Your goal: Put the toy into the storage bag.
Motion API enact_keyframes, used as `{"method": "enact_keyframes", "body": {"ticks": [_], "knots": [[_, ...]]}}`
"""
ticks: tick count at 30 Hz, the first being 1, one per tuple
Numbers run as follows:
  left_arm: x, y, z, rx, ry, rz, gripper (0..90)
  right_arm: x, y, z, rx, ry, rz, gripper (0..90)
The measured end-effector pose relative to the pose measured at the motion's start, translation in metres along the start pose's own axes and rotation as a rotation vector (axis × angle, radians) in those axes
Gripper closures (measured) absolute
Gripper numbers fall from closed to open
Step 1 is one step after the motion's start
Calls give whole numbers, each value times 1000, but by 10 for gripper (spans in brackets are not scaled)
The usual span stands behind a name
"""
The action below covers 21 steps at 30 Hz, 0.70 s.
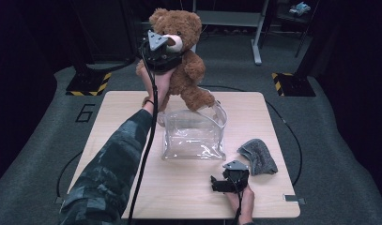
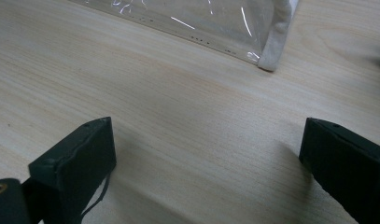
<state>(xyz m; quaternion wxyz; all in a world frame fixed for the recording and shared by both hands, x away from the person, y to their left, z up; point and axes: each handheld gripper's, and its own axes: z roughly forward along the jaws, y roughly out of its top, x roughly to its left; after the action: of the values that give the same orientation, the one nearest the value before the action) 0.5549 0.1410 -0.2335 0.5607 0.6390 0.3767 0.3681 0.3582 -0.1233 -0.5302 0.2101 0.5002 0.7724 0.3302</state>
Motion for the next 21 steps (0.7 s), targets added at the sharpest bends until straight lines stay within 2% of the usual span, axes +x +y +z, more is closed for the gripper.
{"method": "enact_keyframes", "body": {"ticks": [7, 11, 16, 21], "knots": [[-12, -15, 13, -4, -5, -17, 440, 0, 0, 0, -5, 1, -9, 28], [-14, -20, 15, 6, -9, -11, 436, -1, 0, 0, -4, 1, -15, 28], [-15, -30, 15, 14, -19, -36, 432, 0, 0, 0, -6, 1, -7, 28], [-18, -37, 15, 24, -28, -41, 425, 0, 0, 0, -6, 1, -7, 28]]}}
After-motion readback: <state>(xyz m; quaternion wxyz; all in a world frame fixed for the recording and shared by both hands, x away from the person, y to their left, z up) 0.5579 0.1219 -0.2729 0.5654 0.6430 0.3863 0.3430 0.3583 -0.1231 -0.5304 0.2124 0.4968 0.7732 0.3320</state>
